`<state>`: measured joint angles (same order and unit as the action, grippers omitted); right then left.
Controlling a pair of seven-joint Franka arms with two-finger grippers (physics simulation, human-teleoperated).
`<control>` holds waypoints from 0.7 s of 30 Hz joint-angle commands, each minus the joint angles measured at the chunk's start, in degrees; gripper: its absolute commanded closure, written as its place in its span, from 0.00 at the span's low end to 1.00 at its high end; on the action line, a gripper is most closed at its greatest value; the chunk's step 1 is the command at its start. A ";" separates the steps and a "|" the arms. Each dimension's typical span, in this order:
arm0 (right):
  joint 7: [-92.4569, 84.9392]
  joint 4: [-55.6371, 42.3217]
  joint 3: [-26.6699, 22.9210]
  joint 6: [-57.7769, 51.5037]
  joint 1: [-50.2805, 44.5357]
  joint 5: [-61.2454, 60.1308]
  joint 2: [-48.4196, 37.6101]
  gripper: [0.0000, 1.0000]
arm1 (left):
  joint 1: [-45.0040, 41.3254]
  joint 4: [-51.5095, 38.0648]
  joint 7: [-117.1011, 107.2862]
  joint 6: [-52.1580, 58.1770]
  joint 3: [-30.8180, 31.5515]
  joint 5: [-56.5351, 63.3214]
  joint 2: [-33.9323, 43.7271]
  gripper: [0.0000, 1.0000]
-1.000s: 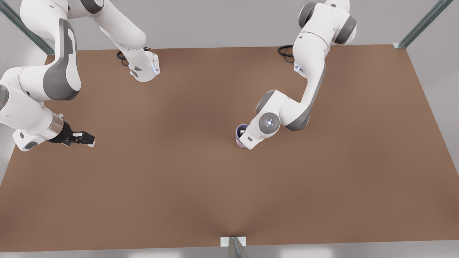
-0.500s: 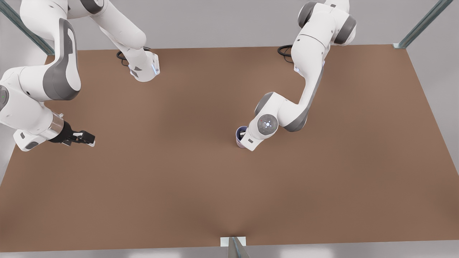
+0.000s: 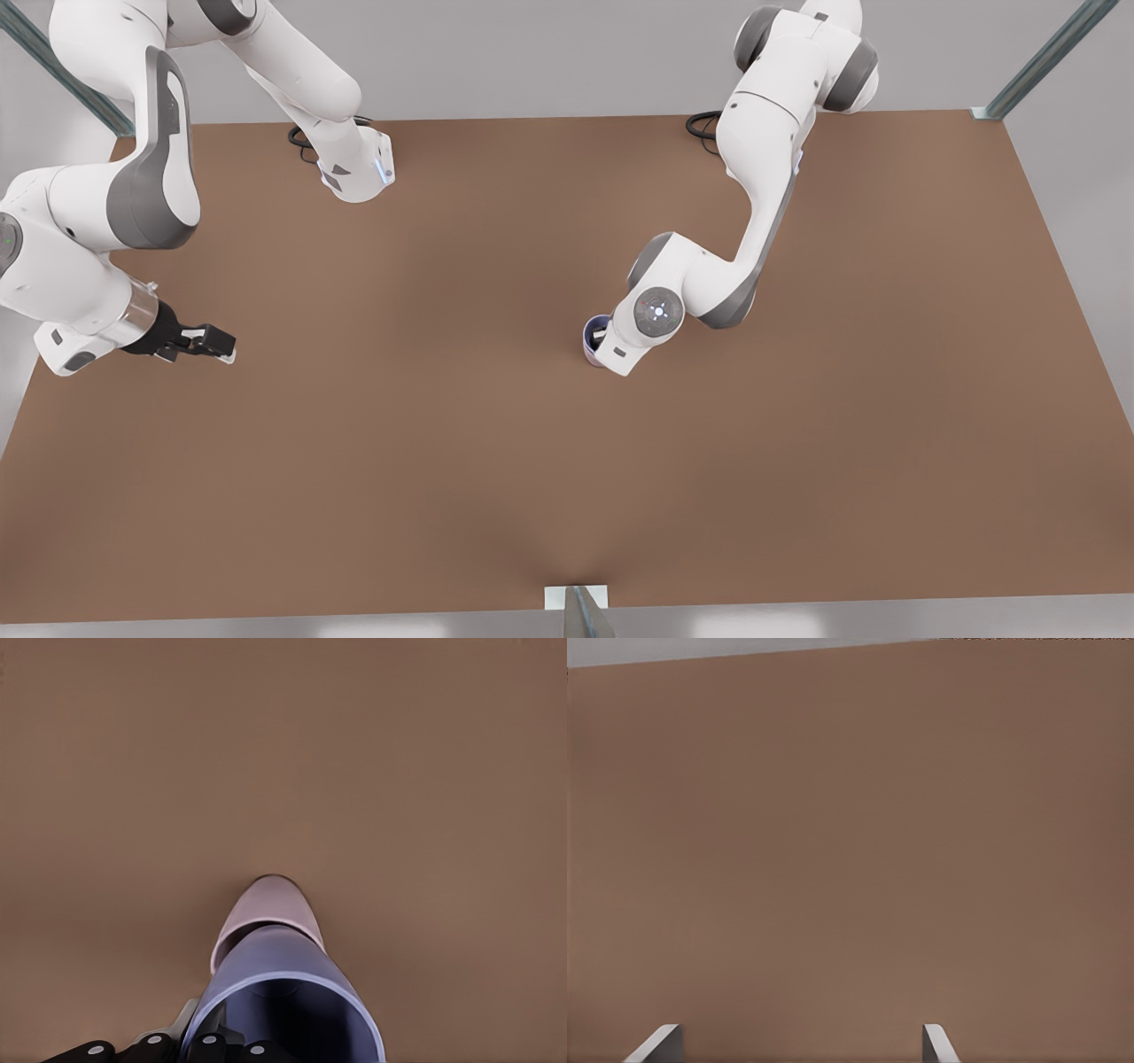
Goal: Stack the cups, with the pink cup at the bottom and the purple cup at the top
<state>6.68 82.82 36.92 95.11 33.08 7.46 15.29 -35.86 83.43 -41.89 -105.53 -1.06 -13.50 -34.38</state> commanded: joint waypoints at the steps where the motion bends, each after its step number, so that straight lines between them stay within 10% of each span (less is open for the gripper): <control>1: -0.44 -0.03 0.61 1.48 -0.30 0.19 -0.09 0.00 | 0.00 -0.02 -1.97 -0.82 0.00 -0.13 0.01 0.79; 21: -0.88 -0.12 0.69 2.01 -0.38 0.10 0.18 0.00 | 0.35 0.07 -1.79 -0.55 0.00 0.14 0.19 0.64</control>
<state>6.15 82.76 37.56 97.19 32.70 7.62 15.54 -35.54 83.53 -43.15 -106.23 -1.06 -13.38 -34.23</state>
